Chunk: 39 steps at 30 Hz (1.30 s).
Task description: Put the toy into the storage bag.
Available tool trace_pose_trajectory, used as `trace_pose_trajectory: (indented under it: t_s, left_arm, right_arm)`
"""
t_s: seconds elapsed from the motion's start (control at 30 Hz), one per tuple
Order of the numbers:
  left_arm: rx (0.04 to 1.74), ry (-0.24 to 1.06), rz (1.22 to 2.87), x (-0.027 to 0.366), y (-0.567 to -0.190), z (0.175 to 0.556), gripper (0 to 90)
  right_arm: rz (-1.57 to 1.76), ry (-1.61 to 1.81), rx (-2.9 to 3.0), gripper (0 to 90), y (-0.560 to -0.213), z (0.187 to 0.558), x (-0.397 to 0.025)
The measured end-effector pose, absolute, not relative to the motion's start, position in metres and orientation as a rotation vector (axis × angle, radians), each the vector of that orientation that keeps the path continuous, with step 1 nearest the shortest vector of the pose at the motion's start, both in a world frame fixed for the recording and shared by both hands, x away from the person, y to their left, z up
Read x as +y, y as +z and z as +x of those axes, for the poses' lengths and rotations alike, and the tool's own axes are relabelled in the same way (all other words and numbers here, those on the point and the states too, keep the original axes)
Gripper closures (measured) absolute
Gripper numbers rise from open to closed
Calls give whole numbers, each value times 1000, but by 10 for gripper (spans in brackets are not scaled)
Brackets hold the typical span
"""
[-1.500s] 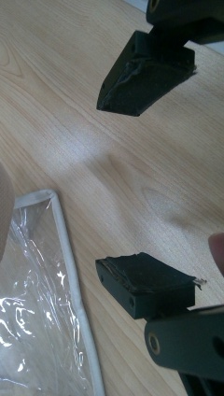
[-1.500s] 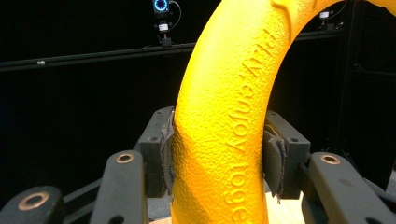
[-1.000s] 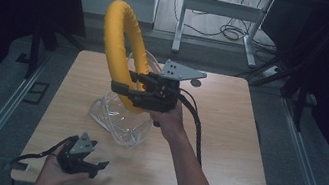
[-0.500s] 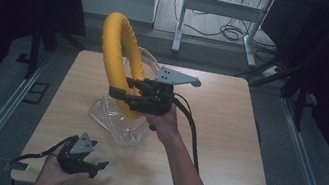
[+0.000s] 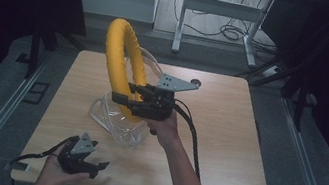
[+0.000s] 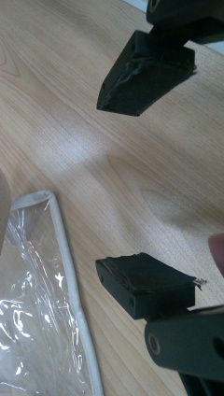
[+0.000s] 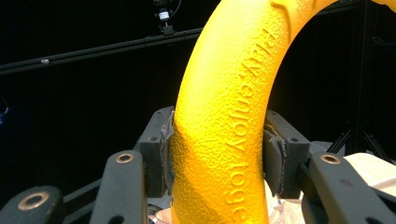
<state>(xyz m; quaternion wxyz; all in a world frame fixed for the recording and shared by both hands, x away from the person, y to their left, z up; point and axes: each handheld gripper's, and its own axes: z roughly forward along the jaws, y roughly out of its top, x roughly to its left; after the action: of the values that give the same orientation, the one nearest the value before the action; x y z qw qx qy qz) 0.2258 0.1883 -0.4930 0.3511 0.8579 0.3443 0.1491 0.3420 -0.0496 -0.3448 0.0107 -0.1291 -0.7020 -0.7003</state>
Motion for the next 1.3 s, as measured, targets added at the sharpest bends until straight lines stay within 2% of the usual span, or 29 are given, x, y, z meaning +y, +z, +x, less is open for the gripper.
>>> trace_pose_trajectory:
  t_s: [0.47,0.97,1.3]
  left_arm:
    - [889,383,2223,188,-493,226,207]
    - [886,384,2229,188,-493,226,207]
    - [890,381,2229,188,-494,226,207]
  right_arm:
    - [-400,-2203,-2203,511,-357,336,-53]
    - [-603,-2095,-2158,505,-411,360,-55]
    - [-595,-2078,-2215,485,-417,362,-55]
